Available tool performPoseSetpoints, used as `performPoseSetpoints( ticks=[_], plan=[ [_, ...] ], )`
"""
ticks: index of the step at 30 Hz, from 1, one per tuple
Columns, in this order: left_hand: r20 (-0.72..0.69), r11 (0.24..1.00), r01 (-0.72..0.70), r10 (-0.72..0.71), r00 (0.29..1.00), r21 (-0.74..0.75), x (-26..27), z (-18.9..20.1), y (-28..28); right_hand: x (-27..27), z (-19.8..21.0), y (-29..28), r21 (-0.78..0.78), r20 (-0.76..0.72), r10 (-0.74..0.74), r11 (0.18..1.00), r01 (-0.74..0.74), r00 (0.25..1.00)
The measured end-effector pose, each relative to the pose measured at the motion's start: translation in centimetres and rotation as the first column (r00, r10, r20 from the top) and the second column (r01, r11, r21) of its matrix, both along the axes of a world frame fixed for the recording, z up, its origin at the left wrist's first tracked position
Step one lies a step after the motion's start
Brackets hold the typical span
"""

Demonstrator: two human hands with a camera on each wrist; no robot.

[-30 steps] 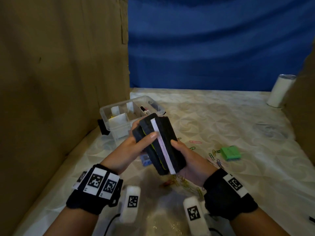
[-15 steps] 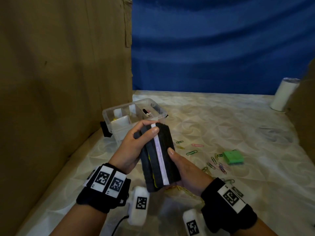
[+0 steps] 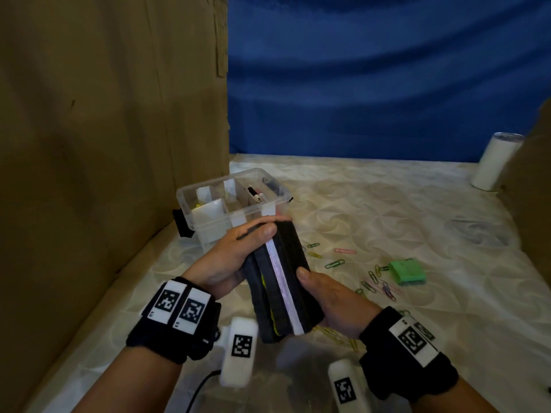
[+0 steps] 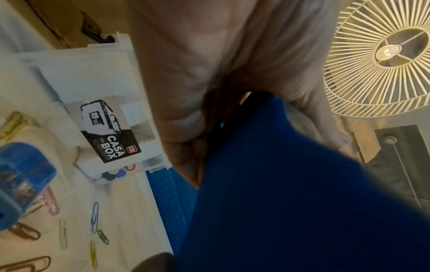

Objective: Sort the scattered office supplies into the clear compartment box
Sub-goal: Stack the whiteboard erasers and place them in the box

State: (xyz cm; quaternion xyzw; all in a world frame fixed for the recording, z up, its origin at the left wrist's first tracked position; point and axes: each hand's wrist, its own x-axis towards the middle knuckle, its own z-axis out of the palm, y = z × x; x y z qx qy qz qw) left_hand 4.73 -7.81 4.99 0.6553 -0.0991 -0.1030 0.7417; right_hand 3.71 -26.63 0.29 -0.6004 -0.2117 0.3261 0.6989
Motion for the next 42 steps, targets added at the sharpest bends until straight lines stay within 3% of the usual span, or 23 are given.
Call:
performPoseSetpoints(
  ticks=[5, 9, 12, 15, 21, 32, 37, 40, 42],
  plan=[
    [0.064, 0.992, 0.009, -0.017, 0.998, 0.122, 0.1, 0.3, 0.1, -0.2, -0.4, -0.1, 0.047, 0.0, -0.046, 0.998, 0.046, 0.999],
    [0.27, 0.925, -0.148, 0.051, 0.961, 0.35, 0.0, 1.8, -0.5, -0.3, -0.3, 0.2, 0.017, 0.017, -0.046, 0.999, 0.045, 0.999],
    [0.386, 0.913, -0.173, 0.02, 0.922, 0.368, 0.1, 1.6, -0.7, -0.3, -0.1, 0.3, 0.001, 0.026, -0.076, 0.997, 0.076, 0.997],
    [0.368, 0.909, -0.163, 0.012, 0.93, 0.383, 0.2, 1.5, -0.5, -0.4, 0.3, 0.2, -0.028, 0.006, -0.055, 0.998, 0.055, 0.998],
    [0.24, 0.869, 0.01, -0.149, 0.959, 0.496, 0.3, 2.5, 0.1, -0.4, 0.3, 0.5, 0.002, -0.025, -0.012, 1.0, 0.012, 1.0],
    [0.493, 0.91, -0.277, 0.097, 0.865, 0.307, 0.9, 1.8, 2.3, 1.6, 2.3, 2.3, -0.067, 0.085, -0.012, 0.998, 0.018, 0.996],
    [0.48, 0.892, -0.371, 0.215, 0.851, 0.258, 1.3, 3.7, 4.7, 2.9, 3.7, 3.2, 0.112, -0.059, 0.029, 0.993, -0.022, 0.998],
    [0.511, 0.861, -0.445, 0.274, 0.815, 0.247, 1.9, 5.5, 5.4, 3.9, 5.2, 3.9, 0.157, -0.025, 0.058, 0.986, -0.053, 0.998],
    [0.53, 0.85, -0.473, 0.296, 0.794, 0.232, 3.1, 6.7, 5.6, 4.9, 6.7, 4.7, 0.128, 0.025, -0.027, 0.991, 0.024, 0.999]
  ],
)
